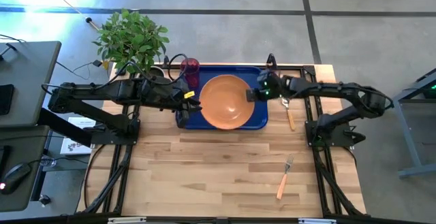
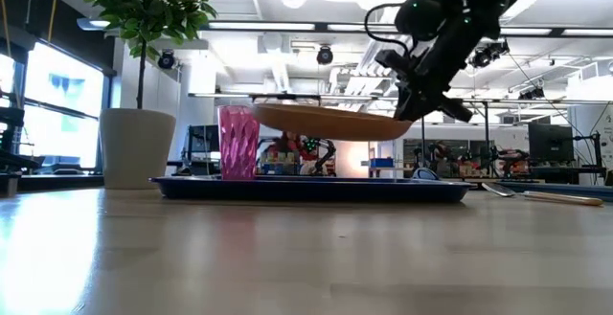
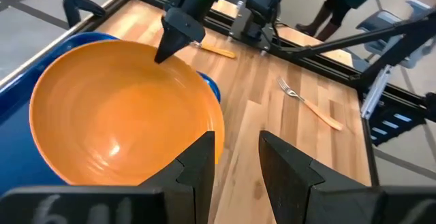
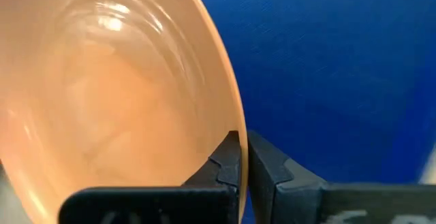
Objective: Pick and place plate/cup/fork/spoon on tray
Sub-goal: Put the orange plate on the blue serving tray, then put the yellow spoon on the blue serving tray to the right of the orange plate
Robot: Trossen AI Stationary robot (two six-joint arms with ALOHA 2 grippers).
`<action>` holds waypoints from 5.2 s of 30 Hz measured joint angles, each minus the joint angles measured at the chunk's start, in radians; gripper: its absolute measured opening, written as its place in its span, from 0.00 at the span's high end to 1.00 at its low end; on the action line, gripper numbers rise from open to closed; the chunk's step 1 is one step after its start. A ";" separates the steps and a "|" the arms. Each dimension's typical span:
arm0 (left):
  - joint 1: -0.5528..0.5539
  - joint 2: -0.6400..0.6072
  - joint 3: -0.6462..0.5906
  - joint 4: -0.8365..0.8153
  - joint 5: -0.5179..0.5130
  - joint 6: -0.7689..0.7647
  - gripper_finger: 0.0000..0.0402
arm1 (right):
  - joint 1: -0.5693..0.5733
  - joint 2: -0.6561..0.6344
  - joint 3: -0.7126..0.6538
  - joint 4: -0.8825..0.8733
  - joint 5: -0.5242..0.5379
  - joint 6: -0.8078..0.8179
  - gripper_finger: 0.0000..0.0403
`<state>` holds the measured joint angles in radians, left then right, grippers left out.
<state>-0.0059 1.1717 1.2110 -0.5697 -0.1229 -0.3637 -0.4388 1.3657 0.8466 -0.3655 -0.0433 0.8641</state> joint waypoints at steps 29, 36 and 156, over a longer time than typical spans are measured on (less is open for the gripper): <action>0.001 0.000 0.000 0.000 -0.022 -0.002 0.74 | -0.091 0.350 0.170 -0.009 -0.147 -0.092 1.00; 0.001 0.000 0.000 0.000 -0.022 -0.002 0.74 | -0.092 0.395 0.170 0.037 -0.128 -0.050 1.00; 0.000 0.000 0.000 -0.001 -0.018 0.000 0.74 | 0.053 -0.362 0.026 -0.841 0.333 0.104 0.77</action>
<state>-0.0055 1.1717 1.2114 -0.5709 -0.1410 -0.3637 -0.3862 1.0036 0.8729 -1.2067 0.2902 0.9678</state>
